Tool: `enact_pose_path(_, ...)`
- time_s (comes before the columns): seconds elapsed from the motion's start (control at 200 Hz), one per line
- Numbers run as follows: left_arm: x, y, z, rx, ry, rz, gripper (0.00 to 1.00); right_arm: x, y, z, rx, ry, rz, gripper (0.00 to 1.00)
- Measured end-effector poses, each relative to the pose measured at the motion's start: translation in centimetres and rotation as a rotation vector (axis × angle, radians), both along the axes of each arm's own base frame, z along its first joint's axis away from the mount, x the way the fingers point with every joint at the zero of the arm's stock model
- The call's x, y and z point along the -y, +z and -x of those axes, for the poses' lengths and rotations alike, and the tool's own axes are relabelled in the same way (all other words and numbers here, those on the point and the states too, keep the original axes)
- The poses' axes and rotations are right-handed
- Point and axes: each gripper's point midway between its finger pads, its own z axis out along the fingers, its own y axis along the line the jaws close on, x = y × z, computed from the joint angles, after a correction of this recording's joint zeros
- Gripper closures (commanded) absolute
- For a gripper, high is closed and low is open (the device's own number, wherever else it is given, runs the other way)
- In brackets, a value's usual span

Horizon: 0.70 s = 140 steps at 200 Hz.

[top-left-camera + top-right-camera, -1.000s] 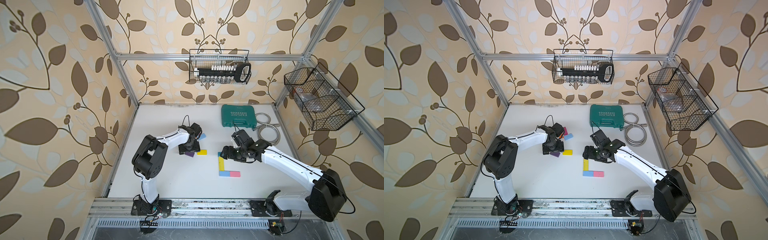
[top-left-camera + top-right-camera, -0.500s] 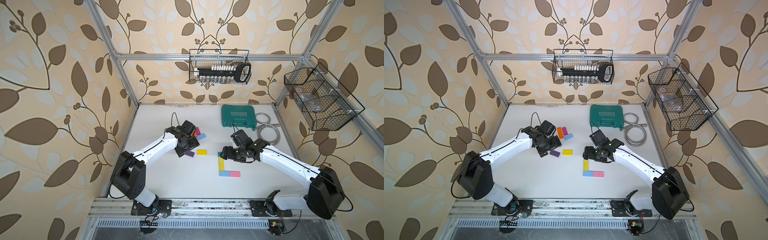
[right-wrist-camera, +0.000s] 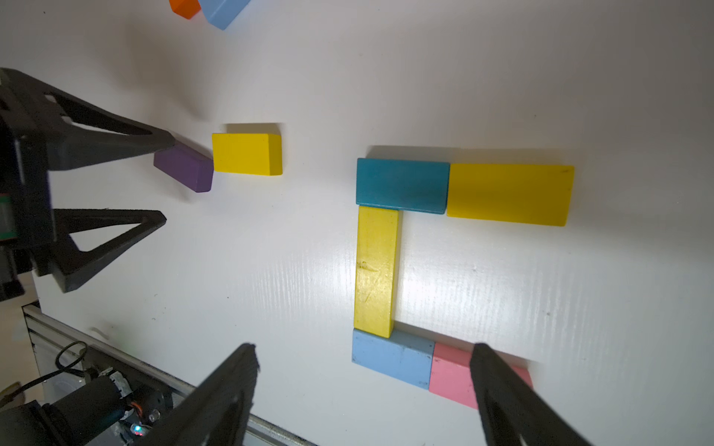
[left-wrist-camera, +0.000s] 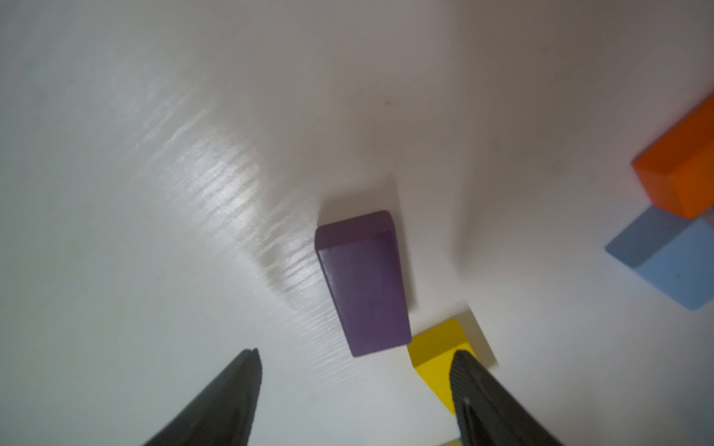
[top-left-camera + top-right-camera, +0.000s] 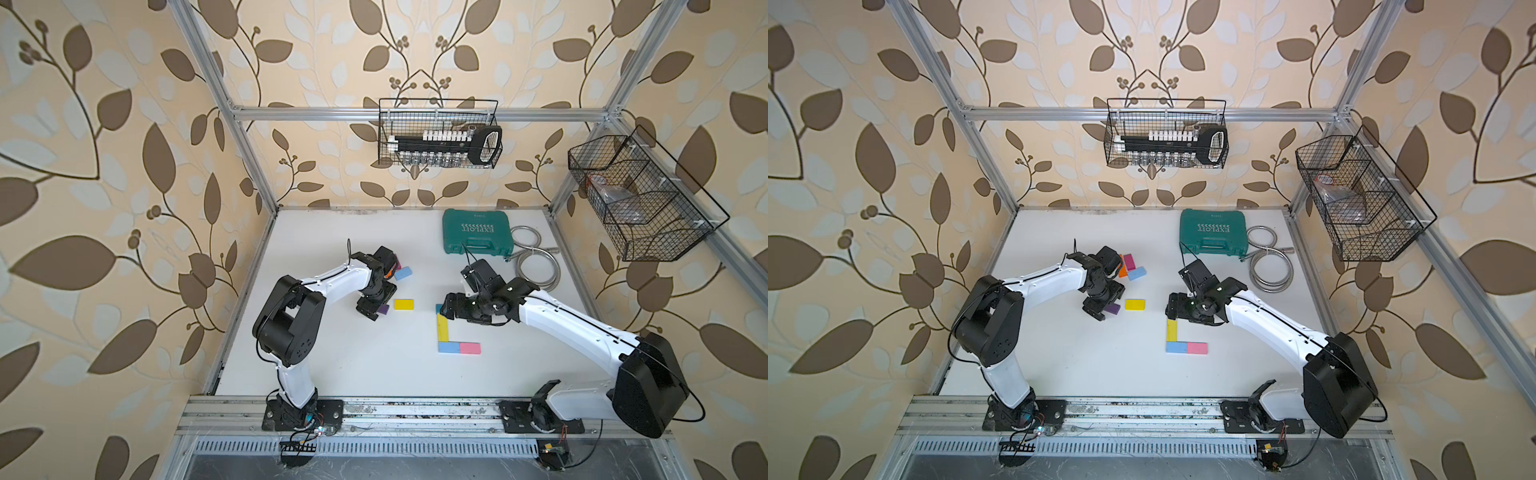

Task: Assemble the letter c with building blocks
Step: Assemble the building block at the center of the board.

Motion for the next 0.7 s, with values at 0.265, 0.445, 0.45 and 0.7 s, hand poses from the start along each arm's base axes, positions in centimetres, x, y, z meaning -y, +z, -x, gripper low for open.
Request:
enact_pose_path(0.265, -0.1, -0.6, -0.4, -0.011, 0.044, -0.004, 0.27, 0.9, 0.1, -0.6, 0.005, -0.023, -0.002, 0.15)
enact_pose_path(0.445, 0.0, -1.6, -0.5, -0.028, 0.063, -0.011, 0.34, 0.8, 0.3, -0.7, 0.008, -0.021, -0.01, 0.15)
enact_pose_path(0.45, 0.0, -1.6, -0.5, -0.028, 0.065, -0.01, 0.35, 0.8, 0.3, -0.7, 0.008, -0.021, -0.01, 0.15)
enact_pose_path(0.7, 0.3, -1.7, -0.9, -0.021, 0.087, 0.008, 0.49, 0.8, 0.3, -0.7, 0.006, -0.02, -0.013, 0.15)
